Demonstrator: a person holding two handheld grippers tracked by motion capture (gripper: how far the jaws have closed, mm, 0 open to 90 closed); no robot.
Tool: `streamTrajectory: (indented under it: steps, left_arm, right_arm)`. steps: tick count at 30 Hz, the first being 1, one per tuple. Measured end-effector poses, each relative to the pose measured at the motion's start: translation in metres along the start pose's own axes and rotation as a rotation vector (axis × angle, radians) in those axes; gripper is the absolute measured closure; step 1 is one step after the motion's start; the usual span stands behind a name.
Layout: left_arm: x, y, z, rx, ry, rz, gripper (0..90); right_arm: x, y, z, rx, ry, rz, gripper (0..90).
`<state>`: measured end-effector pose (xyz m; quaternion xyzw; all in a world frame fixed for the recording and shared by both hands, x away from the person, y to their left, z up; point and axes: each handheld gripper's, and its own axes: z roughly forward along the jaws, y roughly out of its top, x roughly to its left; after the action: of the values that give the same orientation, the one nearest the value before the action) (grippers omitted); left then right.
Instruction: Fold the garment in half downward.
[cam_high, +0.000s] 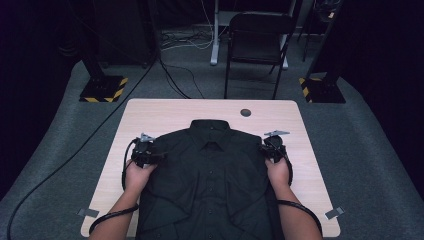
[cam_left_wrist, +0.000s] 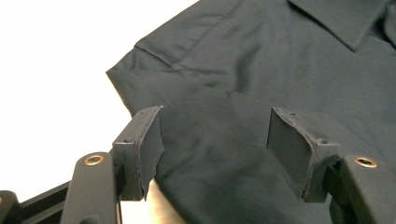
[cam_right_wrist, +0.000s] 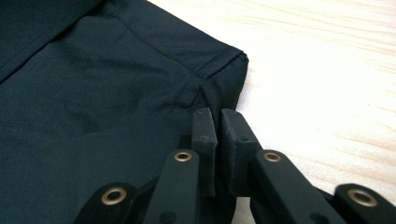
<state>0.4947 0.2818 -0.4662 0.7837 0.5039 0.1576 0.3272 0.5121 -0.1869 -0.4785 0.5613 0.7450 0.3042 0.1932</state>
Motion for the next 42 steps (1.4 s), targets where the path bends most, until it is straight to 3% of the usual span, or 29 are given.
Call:
streamTrajectory:
  steps: [8,17,27,33,38,42]
  left_arm:
    - [0.016,0.004,0.005,0.020,0.056,-0.028,36.6]
    - [0.027,0.003,0.012,0.036,0.071,-0.069,39.7]
    - [0.023,0.007,0.017,0.045,0.093,-0.040,46.3]
    - [0.020,0.012,0.018,0.057,0.078,-0.041,64.6]
    - [0.020,0.015,0.020,0.066,0.028,-0.055,82.7]
    - [0.021,0.015,0.018,0.064,0.016,-0.045,85.6]
  right_arm:
    - [-0.001,0.000,0.000,-0.003,0.004,0.002,83.9]
    - [-0.001,0.000,0.000,-0.003,0.002,0.003,83.4]
    - [-0.002,-0.001,0.000,-0.011,0.010,0.007,82.5]
    - [-0.002,0.000,0.001,-0.007,0.012,0.006,81.4]
    - [-0.004,0.001,0.001,-0.001,0.021,0.014,80.9]
    - [-0.003,0.002,0.001,0.007,0.023,0.000,83.6]
